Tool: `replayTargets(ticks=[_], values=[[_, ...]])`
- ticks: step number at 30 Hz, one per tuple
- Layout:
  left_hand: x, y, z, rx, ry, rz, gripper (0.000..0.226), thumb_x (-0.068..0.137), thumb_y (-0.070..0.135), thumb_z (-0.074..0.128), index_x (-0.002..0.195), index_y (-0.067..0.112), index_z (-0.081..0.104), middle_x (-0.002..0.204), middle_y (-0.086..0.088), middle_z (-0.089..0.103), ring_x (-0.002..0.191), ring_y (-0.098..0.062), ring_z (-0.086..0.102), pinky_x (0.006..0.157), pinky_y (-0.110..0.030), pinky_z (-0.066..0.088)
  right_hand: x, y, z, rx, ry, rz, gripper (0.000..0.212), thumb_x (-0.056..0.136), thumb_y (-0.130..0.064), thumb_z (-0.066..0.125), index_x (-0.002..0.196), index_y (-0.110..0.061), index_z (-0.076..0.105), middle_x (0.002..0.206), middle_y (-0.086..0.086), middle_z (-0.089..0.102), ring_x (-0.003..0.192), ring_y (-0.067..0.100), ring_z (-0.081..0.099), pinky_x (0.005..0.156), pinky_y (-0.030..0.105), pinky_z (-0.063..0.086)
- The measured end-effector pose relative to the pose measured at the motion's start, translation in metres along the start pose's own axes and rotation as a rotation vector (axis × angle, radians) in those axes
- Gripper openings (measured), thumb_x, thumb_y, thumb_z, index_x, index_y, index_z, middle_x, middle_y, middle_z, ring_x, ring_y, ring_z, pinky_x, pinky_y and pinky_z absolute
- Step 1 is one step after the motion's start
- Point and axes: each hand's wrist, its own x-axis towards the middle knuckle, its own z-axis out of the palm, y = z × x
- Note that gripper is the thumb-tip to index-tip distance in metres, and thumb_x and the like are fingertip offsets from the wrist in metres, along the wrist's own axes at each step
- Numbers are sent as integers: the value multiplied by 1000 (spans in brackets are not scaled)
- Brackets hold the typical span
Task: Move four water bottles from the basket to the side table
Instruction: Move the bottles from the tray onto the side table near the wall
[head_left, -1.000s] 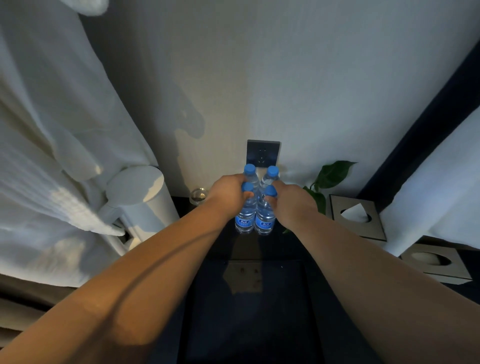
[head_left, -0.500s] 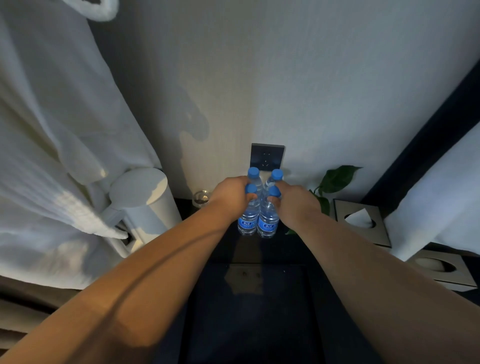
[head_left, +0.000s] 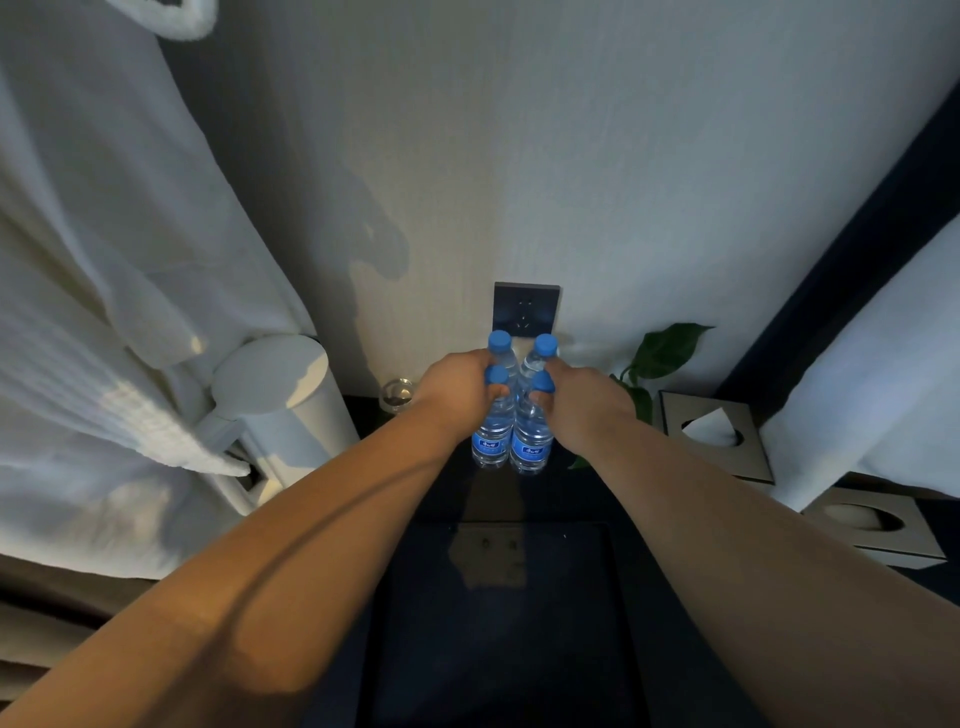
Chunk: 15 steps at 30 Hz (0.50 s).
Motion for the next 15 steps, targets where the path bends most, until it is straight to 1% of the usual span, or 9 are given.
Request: replayTargets(ticks=[3, 6, 10, 15], values=[[0, 0, 1, -8, 5, 0, 28, 91, 37, 70, 113, 21, 64, 100, -3, 69, 87, -21, 63, 74, -34, 49, 0, 0, -1, 1, -4, 3, 43, 106, -39, 49, 145, -24, 40, 99, 5, 64, 83, 21, 59, 67, 35, 50], [0, 0, 1, -29, 1, 5, 28, 91, 36, 70, 114, 21, 64, 100, -2, 69, 88, -22, 64, 73, -32, 47, -2, 1, 0, 15, 16, 7, 43, 105, -39, 50, 145, -26, 41, 94, 1, 62, 80, 21, 58, 65, 34, 48], [0, 1, 0, -28, 1, -2, 28, 91, 35, 71, 114, 21, 64, 101, -2, 69, 84, -18, 59, 72, -31, 43, -2, 2, -1, 7, 20, 8, 41, 105, -43, 49, 141, -25, 44, 98, 3, 66, 81, 20, 59, 66, 35, 49], [0, 4, -3, -8, -14, -6, 31, 92, 35, 70, 119, 20, 62, 107, -4, 70, 93, -21, 63, 77, -33, 48, 1, 2, -10, -3, -26, -1, 39, 103, -48, 52, 133, -24, 49, 105, 4, 68, 91, 22, 64, 73, 38, 55]])
